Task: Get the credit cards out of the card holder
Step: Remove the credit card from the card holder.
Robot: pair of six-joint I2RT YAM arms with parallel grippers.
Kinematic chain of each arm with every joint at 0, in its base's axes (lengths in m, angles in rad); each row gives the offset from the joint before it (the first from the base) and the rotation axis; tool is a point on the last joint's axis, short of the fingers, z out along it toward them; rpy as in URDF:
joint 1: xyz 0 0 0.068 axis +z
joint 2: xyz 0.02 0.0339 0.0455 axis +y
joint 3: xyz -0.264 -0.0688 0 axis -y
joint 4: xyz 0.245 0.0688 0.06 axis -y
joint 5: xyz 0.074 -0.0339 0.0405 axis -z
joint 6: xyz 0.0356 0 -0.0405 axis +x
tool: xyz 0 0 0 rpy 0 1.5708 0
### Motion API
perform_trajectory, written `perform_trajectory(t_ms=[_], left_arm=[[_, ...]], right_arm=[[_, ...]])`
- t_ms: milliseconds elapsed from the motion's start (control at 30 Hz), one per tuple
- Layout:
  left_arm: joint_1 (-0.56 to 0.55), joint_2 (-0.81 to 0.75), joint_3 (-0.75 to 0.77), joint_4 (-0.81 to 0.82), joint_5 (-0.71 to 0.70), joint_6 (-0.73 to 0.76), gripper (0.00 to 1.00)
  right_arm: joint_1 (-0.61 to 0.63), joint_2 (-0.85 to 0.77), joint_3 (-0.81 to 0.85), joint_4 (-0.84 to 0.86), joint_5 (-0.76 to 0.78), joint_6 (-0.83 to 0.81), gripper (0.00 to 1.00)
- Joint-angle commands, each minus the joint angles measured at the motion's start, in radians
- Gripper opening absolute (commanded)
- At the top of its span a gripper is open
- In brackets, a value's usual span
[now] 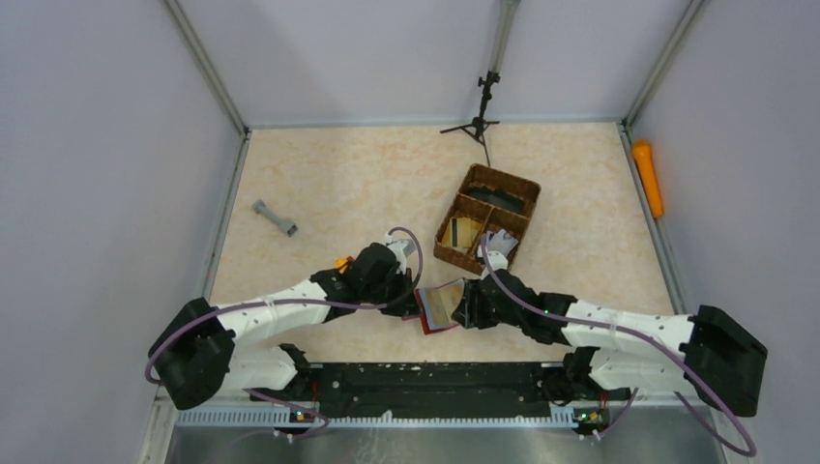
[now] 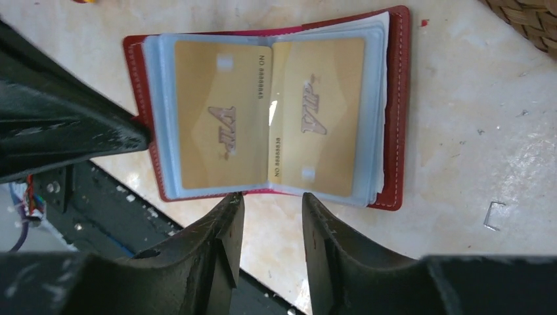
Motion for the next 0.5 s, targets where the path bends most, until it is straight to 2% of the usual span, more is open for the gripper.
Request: perform_trajectory(t_ms=[0, 100, 200, 267, 367, 467], left_arm=[[-0.001, -0.017, -0.006, 0.083, 0.006, 0.002, 0.05], [0.000, -0.029, -0.026, 0.130, 0.002, -0.005, 0.06], [0.000, -0.042, -0.068, 0.230, 0.019, -0.019, 0.11], [0.000, -0.054, -0.100, 0.296, 0.032, -0.032, 0.22], [0.000, -0.064, -0.129, 0.350, 0.034, -0.037, 0.43], [0.000, -0.062, -0.145, 0.389, 0.040, -0.037, 0.54]], right_arm=[[0.010, 0.085, 0.036, 0.076, 0.085, 0.023, 0.35], [0.009, 0.126, 0.037, 0.102, 0.104, 0.003, 0.29], [0.009, 0.171, 0.040, 0.101, 0.116, 0.000, 0.27], [0.008, 0.197, 0.038, 0.102, 0.111, -0.001, 0.26], [0.007, 0.235, 0.040, 0.102, 0.105, 0.003, 0.26], [-0.007, 0.265, 0.039, 0.102, 0.073, 0.010, 0.23]])
